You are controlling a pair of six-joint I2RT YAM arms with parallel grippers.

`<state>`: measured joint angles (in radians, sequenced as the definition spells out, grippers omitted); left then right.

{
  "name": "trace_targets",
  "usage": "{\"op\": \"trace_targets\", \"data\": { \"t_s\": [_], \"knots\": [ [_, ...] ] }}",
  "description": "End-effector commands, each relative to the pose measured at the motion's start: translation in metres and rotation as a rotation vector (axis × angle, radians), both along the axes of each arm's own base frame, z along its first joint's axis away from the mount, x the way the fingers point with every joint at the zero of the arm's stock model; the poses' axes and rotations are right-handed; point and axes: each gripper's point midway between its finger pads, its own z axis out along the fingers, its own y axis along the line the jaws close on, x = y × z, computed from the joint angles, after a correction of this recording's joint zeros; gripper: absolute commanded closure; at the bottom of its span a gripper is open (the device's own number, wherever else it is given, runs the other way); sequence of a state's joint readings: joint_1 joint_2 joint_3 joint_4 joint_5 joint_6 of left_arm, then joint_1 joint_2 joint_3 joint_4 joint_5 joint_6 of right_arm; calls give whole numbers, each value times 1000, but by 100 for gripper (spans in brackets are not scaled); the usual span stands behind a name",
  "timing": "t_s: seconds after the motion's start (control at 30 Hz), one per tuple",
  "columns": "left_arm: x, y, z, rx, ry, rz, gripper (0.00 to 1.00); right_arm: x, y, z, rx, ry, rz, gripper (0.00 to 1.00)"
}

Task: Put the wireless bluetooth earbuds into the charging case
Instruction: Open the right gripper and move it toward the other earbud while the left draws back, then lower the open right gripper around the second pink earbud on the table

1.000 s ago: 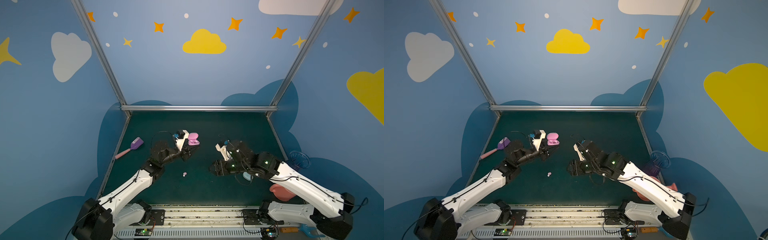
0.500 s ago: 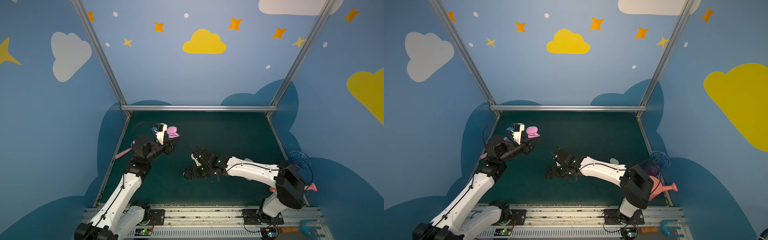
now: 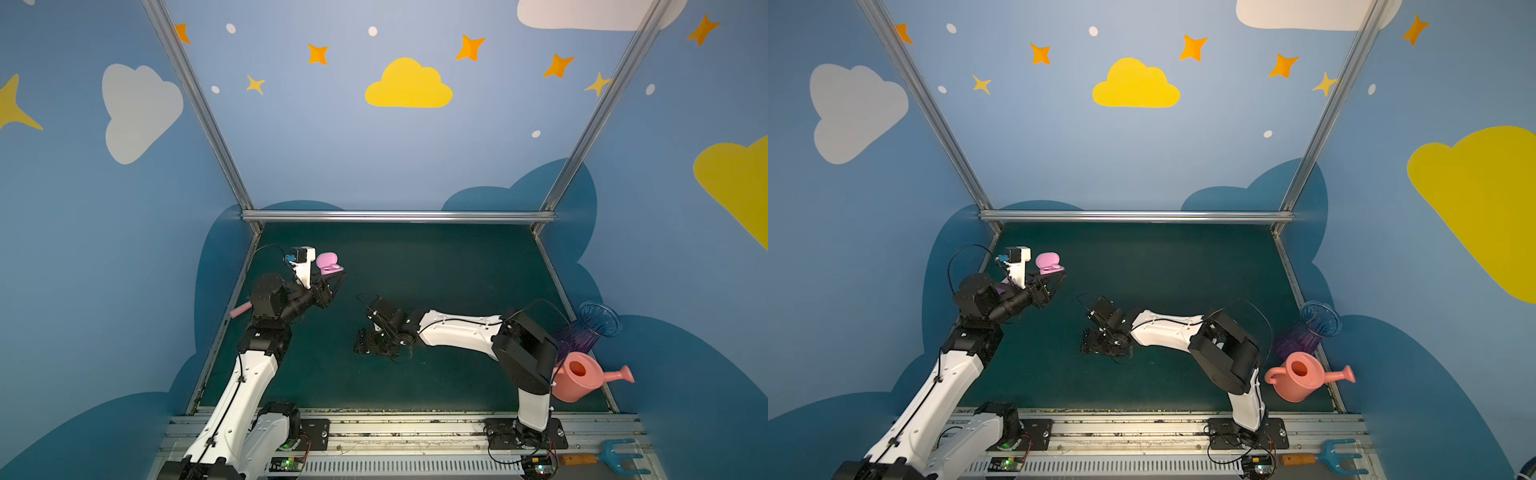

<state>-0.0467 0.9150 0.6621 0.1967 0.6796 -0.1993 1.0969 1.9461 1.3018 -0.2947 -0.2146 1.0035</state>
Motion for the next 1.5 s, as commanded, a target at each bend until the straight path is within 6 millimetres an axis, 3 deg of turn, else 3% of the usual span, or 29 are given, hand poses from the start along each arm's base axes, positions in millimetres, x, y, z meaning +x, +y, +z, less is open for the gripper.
{"op": "trace_targets", "data": {
  "t_s": [0.0, 0.23, 0.6, 0.97, 1.47],
  "knots": [
    [0, 0, 7, -23, -26, -21, 91, 6, 12, 2, 10, 8, -17, 24],
    [1, -1, 8, -47, -25, -35, 91, 9, 12, -12, -40, 24, -31, 27],
    [0, -1, 8, -47, -27, -39, 91, 20, 9, -16, -104, 2, -23, 31],
    [-1, -2, 8, -56, -22, -46, 91, 24, -8, -23, -258, -10, -4, 34],
    [-3, -3, 12, -70, -31, -52, 91, 27, -10, -37, -411, -29, 25, 47]
  ]
}}
